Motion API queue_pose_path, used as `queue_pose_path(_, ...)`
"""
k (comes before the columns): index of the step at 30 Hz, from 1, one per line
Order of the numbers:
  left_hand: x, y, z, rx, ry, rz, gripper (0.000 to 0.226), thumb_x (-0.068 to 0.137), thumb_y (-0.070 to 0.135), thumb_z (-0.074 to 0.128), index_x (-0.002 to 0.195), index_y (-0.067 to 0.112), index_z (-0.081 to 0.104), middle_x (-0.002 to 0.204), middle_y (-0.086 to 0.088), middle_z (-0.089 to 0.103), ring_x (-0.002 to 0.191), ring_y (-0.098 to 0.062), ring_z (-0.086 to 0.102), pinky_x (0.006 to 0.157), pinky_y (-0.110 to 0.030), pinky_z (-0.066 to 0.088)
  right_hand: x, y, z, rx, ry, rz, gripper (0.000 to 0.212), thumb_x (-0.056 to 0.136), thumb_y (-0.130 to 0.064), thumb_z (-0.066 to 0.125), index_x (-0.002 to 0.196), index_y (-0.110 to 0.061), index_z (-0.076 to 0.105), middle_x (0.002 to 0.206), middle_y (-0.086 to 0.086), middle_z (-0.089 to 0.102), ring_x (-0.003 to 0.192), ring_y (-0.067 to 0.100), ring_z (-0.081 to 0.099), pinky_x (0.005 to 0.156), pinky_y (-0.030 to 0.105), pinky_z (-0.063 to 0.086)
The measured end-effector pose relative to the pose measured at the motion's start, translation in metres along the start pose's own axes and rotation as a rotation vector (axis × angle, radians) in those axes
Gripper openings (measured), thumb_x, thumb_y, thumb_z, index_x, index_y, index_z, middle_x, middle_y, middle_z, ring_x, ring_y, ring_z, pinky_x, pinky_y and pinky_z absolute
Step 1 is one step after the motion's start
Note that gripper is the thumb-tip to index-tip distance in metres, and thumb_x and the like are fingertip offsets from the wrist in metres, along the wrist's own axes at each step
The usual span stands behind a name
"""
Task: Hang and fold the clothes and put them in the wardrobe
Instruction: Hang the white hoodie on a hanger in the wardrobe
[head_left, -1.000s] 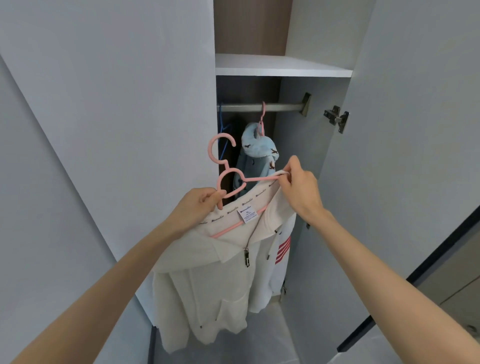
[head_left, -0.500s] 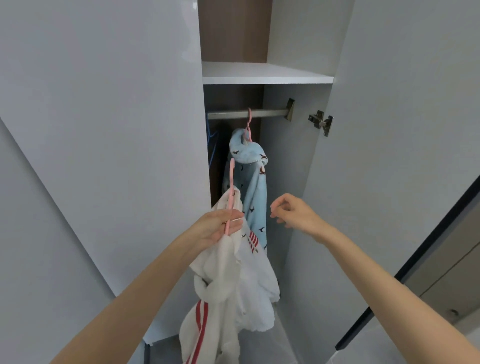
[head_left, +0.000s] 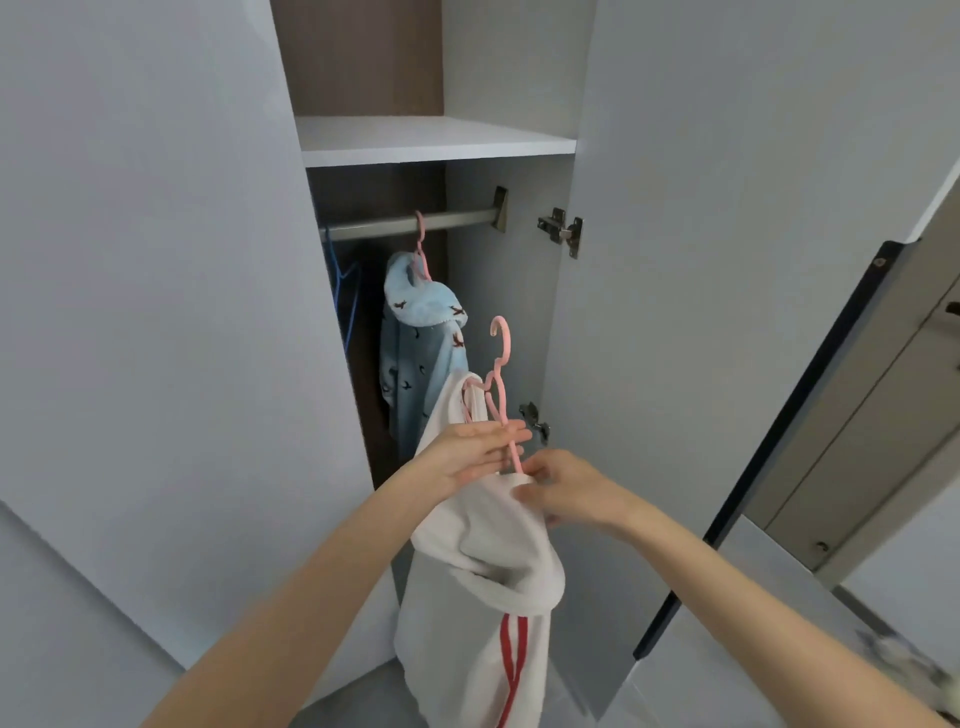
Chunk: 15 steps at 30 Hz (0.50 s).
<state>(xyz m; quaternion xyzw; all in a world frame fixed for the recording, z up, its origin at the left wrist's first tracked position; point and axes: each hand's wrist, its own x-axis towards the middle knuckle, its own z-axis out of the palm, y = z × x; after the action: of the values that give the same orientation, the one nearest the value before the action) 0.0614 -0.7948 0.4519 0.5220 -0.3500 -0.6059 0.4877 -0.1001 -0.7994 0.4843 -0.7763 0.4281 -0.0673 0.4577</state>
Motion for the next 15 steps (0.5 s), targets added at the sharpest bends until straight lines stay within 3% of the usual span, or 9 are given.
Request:
queue_pose_path(2, 0.009, 0.002, 0.007, 0.098, -0.024, 0.004, 0.029, 0.094, 0.022, 0.057, 0.119, 0.008, 0.062, 0.115, -0.004, 0.069, 0.105, -0.012, 0.065, 0.097, -0.028, 0.048, 0.001, 0.008, -0.001, -0.029, 0.075, 0.05, 0.014, 0.093, -0.014, 0.047, 0.098, -0.003, 0.054, 0.085, 0.007, 0.053, 0.076, 0.018, 0.054, 0.07, 0.033, 0.052)
queue_pose_path(5, 0.02, 0.01, 0.02, 0.212, -0.095, 0.001, 0.03, 0.098, 0.031, 0.048, 0.119, 0.014, 0.062, 0.113, 0.002, 0.07, 0.106, -0.008, 0.064, 0.098, -0.028, 0.045, 0.003, 0.018, -0.005, -0.031, 0.219, 0.115, 0.011, 0.096, -0.02, 0.04, 0.09, -0.012, 0.043, 0.077, -0.003, 0.045, 0.064, 0.01, 0.041, 0.058, 0.025, 0.034)
queue_pose_path(9, 0.03, 0.025, 0.03, 0.243, -0.159, 0.065, 0.028, 0.1, 0.033, 0.042, 0.116, 0.021, 0.062, 0.117, 0.004, 0.067, 0.11, -0.012, 0.061, 0.098, -0.028, 0.044, 0.002, 0.021, -0.012, 0.091, 0.456, 0.041, 0.017, 0.098, -0.019, 0.037, 0.082, -0.015, 0.038, 0.071, -0.005, 0.043, 0.062, 0.011, 0.038, 0.054, 0.025, 0.029)
queue_pose_path(11, 0.028, 0.032, 0.03, 0.281, -0.044, 0.165, 0.025, 0.099, 0.032, 0.045, 0.105, 0.024, 0.067, 0.111, 0.003, 0.07, 0.101, -0.012, 0.063, 0.091, -0.026, 0.046, 0.0, 0.018, -0.021, 0.056, 0.533, -0.008, 0.018, 0.098, -0.018, 0.038, 0.081, -0.014, 0.042, 0.069, -0.005, 0.045, 0.064, 0.014, 0.04, 0.056, 0.028, 0.031)
queue_pose_path(13, 0.027, 0.028, 0.022, 0.243, 0.221, 0.27, 0.023, 0.096, 0.027, 0.048, 0.093, 0.022, 0.07, 0.097, 0.007, 0.071, 0.091, -0.012, 0.061, 0.081, -0.022, 0.045, -0.001, 0.017, -0.033, -0.02, 0.564, -0.035, 0.019, 0.097, -0.017, 0.04, 0.079, -0.014, 0.045, 0.066, -0.005, 0.046, 0.063, 0.015, 0.041, 0.055, 0.029, 0.03)
queue_pose_path(15, 0.031, 0.009, 0.004, 0.221, 0.539, 0.344, 0.02, 0.095, 0.021, 0.048, 0.095, 0.019, 0.068, 0.097, 0.009, 0.065, 0.099, -0.015, 0.056, 0.084, -0.025, 0.042, -0.003, 0.016, -0.047, -0.069, 0.588, -0.053, 0.026, 0.096, -0.017, 0.041, 0.07, -0.019, 0.043, 0.06, -0.005, 0.043, 0.057, 0.013, 0.038, 0.052, 0.027, 0.029)
